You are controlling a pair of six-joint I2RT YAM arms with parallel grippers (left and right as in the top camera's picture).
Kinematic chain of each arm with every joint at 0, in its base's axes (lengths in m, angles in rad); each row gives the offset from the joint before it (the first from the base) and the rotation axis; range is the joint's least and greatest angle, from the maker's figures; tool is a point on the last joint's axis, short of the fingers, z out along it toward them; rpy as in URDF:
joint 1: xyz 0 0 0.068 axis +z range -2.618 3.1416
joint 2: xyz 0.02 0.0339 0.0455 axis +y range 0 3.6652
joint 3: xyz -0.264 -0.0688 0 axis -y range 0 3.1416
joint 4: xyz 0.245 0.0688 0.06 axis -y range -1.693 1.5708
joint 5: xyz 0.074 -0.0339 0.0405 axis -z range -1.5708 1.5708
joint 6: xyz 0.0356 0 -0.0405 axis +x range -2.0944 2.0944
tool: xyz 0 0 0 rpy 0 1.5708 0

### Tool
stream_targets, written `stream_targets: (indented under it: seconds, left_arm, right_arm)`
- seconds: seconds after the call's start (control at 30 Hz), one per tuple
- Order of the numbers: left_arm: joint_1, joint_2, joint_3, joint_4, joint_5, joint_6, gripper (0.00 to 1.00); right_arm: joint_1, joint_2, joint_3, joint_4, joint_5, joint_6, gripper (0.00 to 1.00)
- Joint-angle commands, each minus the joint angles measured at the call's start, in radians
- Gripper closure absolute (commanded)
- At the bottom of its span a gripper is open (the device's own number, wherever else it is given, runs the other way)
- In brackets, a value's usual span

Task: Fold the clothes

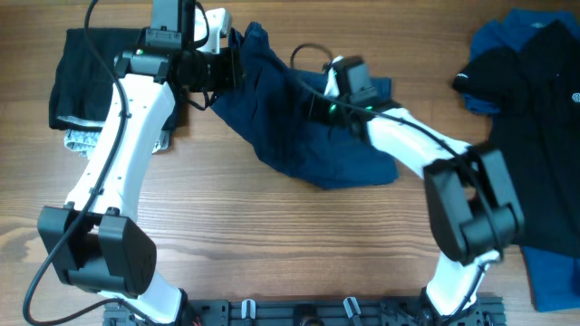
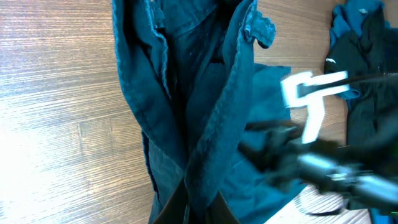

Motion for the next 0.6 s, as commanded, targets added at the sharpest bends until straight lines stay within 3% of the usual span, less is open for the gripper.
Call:
stream_targets:
  seconds: [0.0, 0.37, 0.57]
  left_arm:
    - [-0.002, -0.030, 0.029, 0.006, 0.009, -0.009, 0.96]
    - [-0.002, -0.030, 0.029, 0.006, 0.008, -0.009, 0.96]
    - [-0.002, -0.029, 0.029, -0.003, 0.008, -0.009, 0.96]
  right_arm:
    - [-0.005, -0.022, 0.002, 0.055, 0.014, -0.017, 0.90]
    - [0.029, 0.197, 0.002, 0.348, 0.025, 0.047, 0.96]
    - [0.040, 0.224, 0.002, 0.423, 0.228, 0.028, 0.96]
